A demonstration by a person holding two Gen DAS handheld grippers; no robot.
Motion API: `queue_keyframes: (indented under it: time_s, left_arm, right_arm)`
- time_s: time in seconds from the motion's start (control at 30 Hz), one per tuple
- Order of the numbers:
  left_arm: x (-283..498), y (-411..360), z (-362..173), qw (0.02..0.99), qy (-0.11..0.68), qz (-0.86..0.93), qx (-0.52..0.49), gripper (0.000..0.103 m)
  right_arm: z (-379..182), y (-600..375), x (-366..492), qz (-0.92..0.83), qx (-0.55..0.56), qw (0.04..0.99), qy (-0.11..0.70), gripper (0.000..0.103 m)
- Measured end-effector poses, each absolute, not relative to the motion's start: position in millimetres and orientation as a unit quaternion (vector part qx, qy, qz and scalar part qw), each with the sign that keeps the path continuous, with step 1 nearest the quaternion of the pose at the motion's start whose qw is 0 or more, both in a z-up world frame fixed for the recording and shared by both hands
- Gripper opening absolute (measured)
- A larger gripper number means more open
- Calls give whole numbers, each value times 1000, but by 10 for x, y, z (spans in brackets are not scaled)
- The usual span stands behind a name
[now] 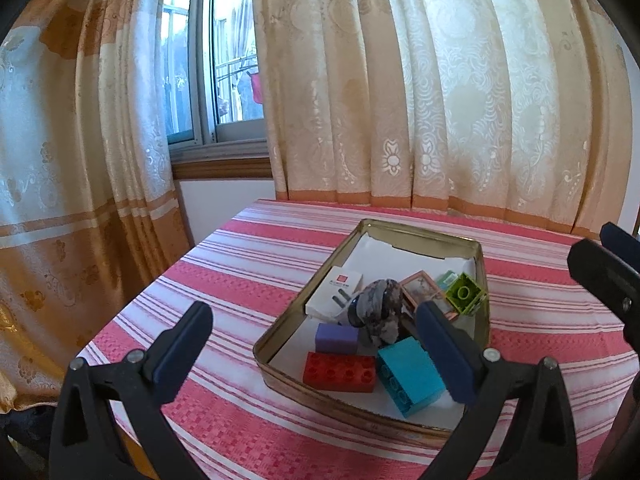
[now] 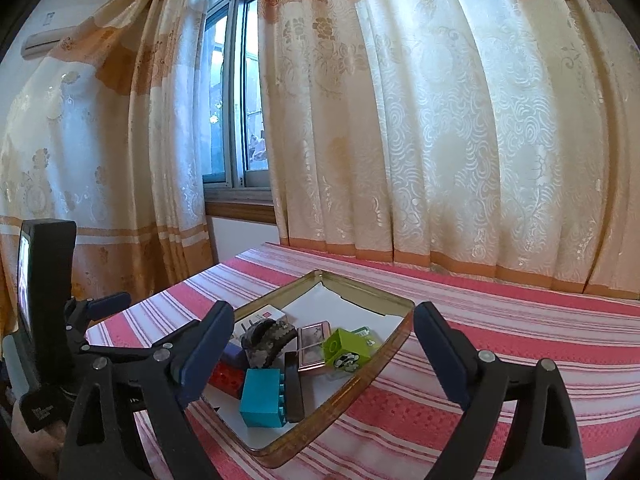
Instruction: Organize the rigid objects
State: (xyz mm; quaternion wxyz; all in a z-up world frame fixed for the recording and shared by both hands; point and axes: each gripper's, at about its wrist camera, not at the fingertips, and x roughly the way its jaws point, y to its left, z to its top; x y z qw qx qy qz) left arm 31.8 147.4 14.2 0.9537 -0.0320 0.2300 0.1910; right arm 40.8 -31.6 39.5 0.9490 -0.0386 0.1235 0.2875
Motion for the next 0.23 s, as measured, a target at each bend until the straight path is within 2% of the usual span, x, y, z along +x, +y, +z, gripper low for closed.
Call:
queue_keyframes:
  time_s: [0.23]
  left_arm:
    - [297, 1445, 145, 954, 228, 191, -27, 103]
  right_arm:
    - [391, -327, 398, 289, -39, 948, 125, 93]
